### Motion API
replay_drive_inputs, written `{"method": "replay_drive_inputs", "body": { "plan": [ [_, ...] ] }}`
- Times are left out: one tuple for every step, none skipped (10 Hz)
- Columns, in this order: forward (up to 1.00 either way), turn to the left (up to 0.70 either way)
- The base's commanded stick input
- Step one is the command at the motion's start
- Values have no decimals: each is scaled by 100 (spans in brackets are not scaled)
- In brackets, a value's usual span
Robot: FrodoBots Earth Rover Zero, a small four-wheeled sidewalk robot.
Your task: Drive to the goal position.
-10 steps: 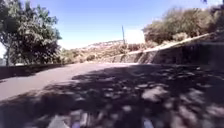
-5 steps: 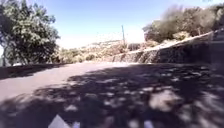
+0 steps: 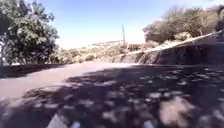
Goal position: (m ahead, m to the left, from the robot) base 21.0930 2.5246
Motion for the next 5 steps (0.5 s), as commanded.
{"method": "replay_drive_inputs", "body": {
  "plan": [
    [70,0],
    [70,0],
    [70,0],
    [70,0],
    [70,0]
  ]
}}
